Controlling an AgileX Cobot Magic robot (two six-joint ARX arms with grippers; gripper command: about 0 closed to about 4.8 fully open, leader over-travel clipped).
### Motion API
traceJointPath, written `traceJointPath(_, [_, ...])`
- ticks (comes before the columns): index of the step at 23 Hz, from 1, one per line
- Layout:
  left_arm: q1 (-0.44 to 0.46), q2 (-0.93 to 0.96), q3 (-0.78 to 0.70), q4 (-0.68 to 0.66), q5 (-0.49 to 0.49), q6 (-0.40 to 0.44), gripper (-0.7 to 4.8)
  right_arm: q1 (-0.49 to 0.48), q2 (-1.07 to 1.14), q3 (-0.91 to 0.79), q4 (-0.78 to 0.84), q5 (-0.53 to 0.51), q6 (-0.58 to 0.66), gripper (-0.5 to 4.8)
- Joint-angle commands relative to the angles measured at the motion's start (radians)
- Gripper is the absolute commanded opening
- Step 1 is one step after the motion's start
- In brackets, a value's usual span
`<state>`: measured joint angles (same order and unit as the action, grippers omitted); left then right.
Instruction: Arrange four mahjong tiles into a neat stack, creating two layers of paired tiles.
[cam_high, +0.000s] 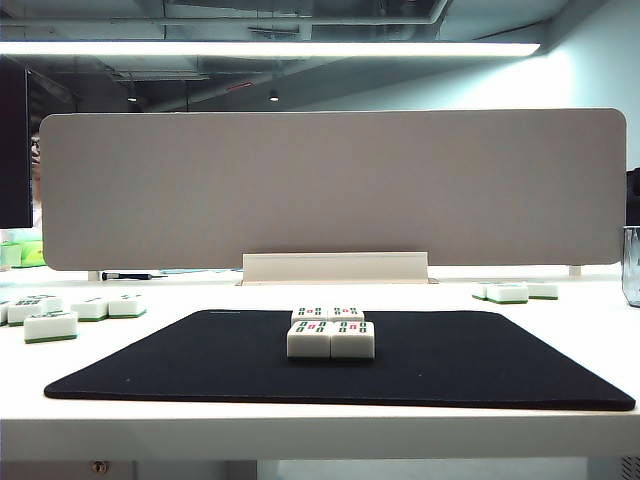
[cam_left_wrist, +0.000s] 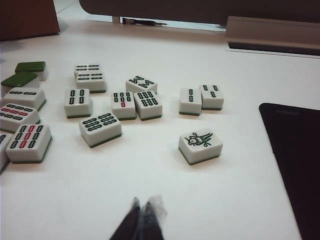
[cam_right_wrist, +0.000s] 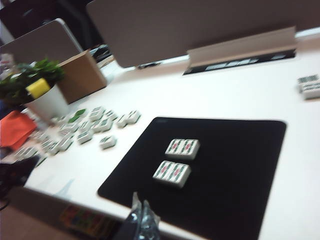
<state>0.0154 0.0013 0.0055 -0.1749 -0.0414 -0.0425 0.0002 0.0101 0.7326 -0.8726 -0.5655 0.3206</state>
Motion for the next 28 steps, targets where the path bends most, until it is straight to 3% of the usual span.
traceJointPath(1, [0.0,0.0,0.0,-0.012,0.003,-0.003,-0.06,0.0,-0.01,0.038,-0.086,-0.022,0.002,-0.01])
traceJointPath(8, [0.0,0.0,0.002,-0.012,0.004,-0.005,-0.06,0.001,-0.01,0.107,-0.293,-0.021,0.001,-0.02])
traceJointPath(11, [0.0,0.0,0.012,-0.022,0.009,-0.074,-0.06,0.001,-0.01,0.109,-0.336,-0.021,0.0,-0.02])
traceJointPath(20, [-0.001,0.001,0.13,-0.064,0.052,-0.127,-0.05,0.0,-0.01,0.109,-0.354,-0.02,-0.004,-0.01])
traceJointPath(28, [-0.001,0.027,0.276,-0.167,0.114,-0.126,-0.06,0.0,-0.01,0.109,-0.354,-0.016,-0.007,-0.01])
